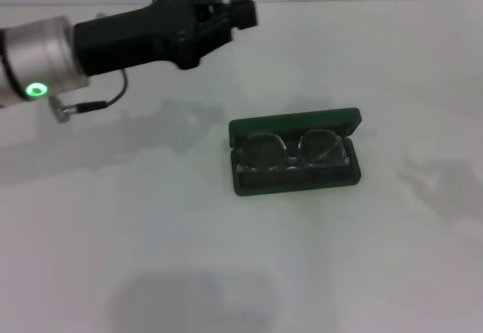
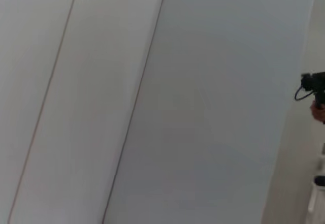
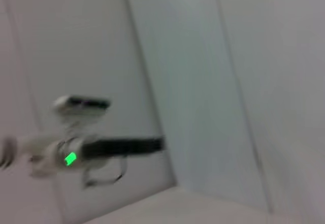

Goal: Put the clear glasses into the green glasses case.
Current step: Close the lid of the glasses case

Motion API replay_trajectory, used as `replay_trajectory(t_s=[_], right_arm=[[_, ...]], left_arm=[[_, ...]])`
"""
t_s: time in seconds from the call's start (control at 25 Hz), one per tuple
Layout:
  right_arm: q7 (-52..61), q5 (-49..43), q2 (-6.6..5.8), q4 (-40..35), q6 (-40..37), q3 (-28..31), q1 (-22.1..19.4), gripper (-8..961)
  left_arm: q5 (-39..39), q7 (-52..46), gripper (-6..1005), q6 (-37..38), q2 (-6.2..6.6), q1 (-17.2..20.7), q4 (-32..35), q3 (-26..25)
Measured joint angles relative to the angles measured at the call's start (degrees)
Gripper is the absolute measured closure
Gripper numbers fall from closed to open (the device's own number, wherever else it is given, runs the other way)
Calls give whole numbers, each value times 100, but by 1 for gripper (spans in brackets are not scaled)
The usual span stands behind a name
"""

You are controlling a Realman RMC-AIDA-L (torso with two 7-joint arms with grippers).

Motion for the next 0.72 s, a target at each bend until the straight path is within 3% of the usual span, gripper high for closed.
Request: replay_trajectory(t_s=[0.28, 0.48, 0.6, 0.68, 0.72], right_arm=[[-380, -1642, 43, 451, -457, 10, 138, 691], [-399, -2189, 85, 710, -648, -77, 344, 657], [-378, -2277, 154, 734, -751, -165, 472, 662], [-373, -2284, 181, 715, -836, -207, 532, 662], [-373, -2285, 186, 708, -865, -225, 553, 662]], left_arm=[[722, -258, 867, -207, -87, -210, -3, 19], [1201, -284, 858, -882, -349, -465, -37, 154], [840, -260, 863, -1536, -376, -548, -155, 820], [697, -265, 866, -1697, -376, -552, -168, 985], [292, -278, 867, -2182, -371, -564, -178, 1501]])
